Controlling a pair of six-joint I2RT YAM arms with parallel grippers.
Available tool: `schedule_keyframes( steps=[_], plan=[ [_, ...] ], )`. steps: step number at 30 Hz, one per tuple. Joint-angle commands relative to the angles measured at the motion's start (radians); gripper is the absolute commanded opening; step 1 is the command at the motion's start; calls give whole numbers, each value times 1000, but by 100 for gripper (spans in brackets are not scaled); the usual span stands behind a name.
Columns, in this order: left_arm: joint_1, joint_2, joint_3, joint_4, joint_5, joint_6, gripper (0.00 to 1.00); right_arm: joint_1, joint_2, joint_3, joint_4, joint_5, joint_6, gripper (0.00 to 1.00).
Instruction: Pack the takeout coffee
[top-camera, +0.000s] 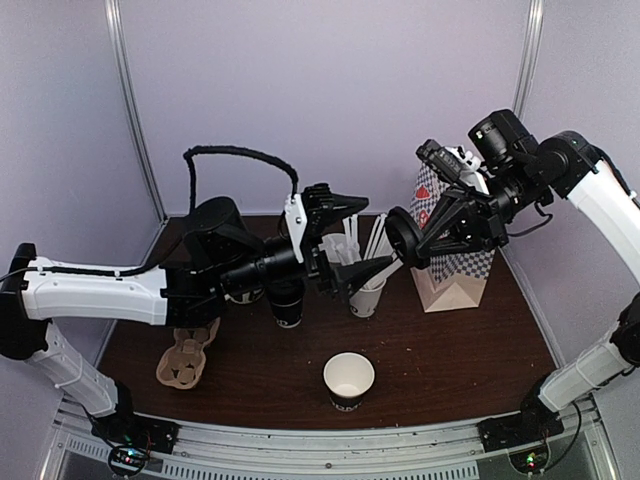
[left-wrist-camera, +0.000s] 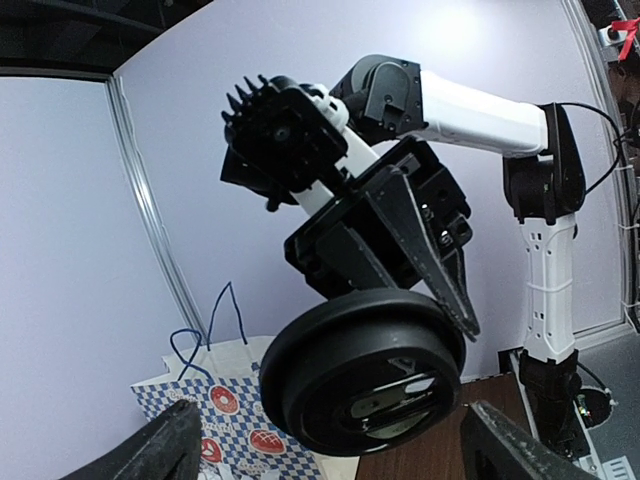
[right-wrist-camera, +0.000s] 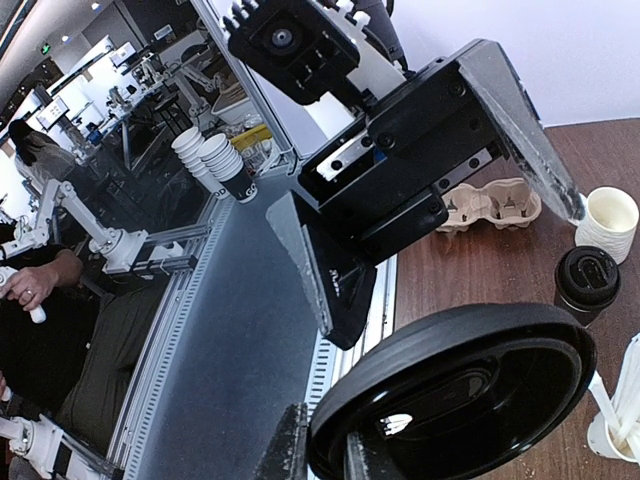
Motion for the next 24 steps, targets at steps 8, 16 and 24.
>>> schedule_keyframes(
  steps=[8, 16, 24],
  plan=[
    [-45, 82, 70, 83, -16, 53, 91, -29, 5, 43, 41, -56, 48, 12],
    [-46, 134, 100, 155, -67, 45, 90, -33, -4, 21, 58, -64, 59, 13],
    [-45, 160, 91, 261, -174, 26, 91, -36, -15, 3, 62, -67, 56, 13]
  ],
)
